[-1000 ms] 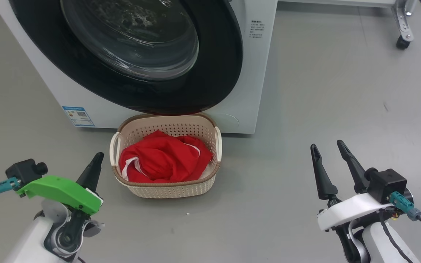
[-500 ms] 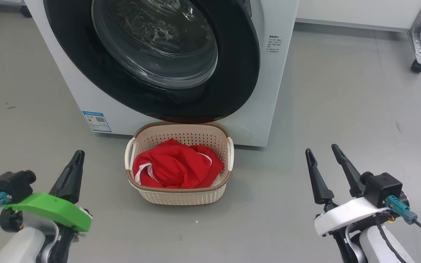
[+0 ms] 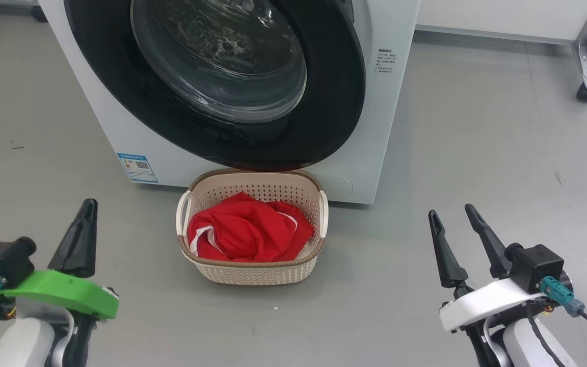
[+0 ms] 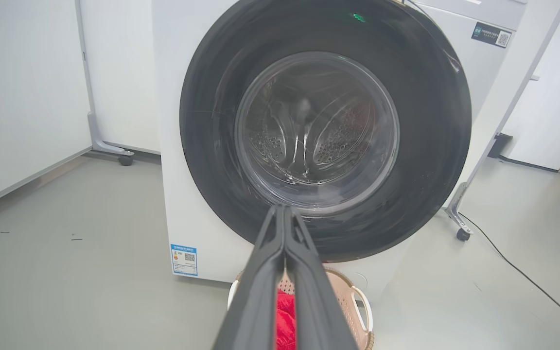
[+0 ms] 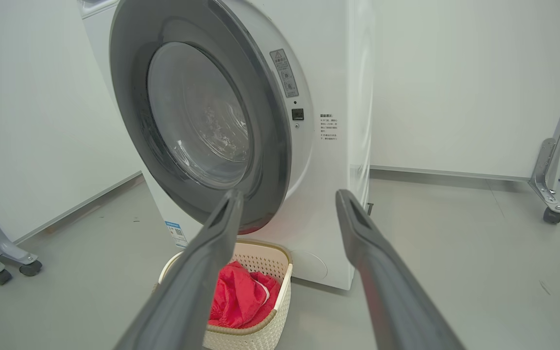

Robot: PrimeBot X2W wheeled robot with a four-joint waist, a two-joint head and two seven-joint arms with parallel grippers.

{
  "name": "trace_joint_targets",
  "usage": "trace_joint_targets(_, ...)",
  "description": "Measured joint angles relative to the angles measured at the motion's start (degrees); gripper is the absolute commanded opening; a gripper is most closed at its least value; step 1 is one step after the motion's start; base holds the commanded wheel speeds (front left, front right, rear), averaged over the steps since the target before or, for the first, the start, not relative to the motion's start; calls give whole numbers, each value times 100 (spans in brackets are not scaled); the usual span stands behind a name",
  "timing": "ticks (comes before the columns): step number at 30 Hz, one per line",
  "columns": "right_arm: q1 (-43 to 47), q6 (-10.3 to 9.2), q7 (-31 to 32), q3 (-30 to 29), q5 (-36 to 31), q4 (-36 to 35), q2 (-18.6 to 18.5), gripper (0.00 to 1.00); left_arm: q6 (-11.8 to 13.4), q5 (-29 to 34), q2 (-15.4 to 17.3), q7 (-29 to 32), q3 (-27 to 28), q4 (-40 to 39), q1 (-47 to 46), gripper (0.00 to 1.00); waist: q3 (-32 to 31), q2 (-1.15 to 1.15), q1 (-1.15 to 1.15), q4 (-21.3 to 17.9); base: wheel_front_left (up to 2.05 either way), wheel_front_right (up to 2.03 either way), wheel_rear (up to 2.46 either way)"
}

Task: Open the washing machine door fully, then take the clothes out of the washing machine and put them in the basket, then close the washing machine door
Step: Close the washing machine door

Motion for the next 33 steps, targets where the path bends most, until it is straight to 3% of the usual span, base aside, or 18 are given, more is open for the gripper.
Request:
trace_joint_targets(7,0,0,0,-8,0,-51,0,100,92,520,-205,0,367,-302,263,0,43,0,0,27,0,0,0)
trace_joint_targets(8,0,0,0,-7,0,-56,0,100,92,563,-237,0,381,-330,299,15,49,0,0,30,0,0,0)
trace_joint_targets(9,0,0,0,-4,0,-59,0,100,92,656,-256,-1,378,-342,332,64,55,0,0,33,0,0,0)
trace_joint_targets(10,0,0,0,-2,0,-62,0,100,92,766,-270,0,379,-355,370,100,60,0,0,36,0,0,0)
trace_joint_targets(22,0,0,0,44,0,-99,3,100,82,1190,-636,-1,472,-488,780,100,116,0,0,55,0,0,0)
trace_joint_targets(33,-1,0,0,68,0,-120,4,100,-11,1584,-739,-1,678,-599,884,100,156,0,0,89,0,0,0)
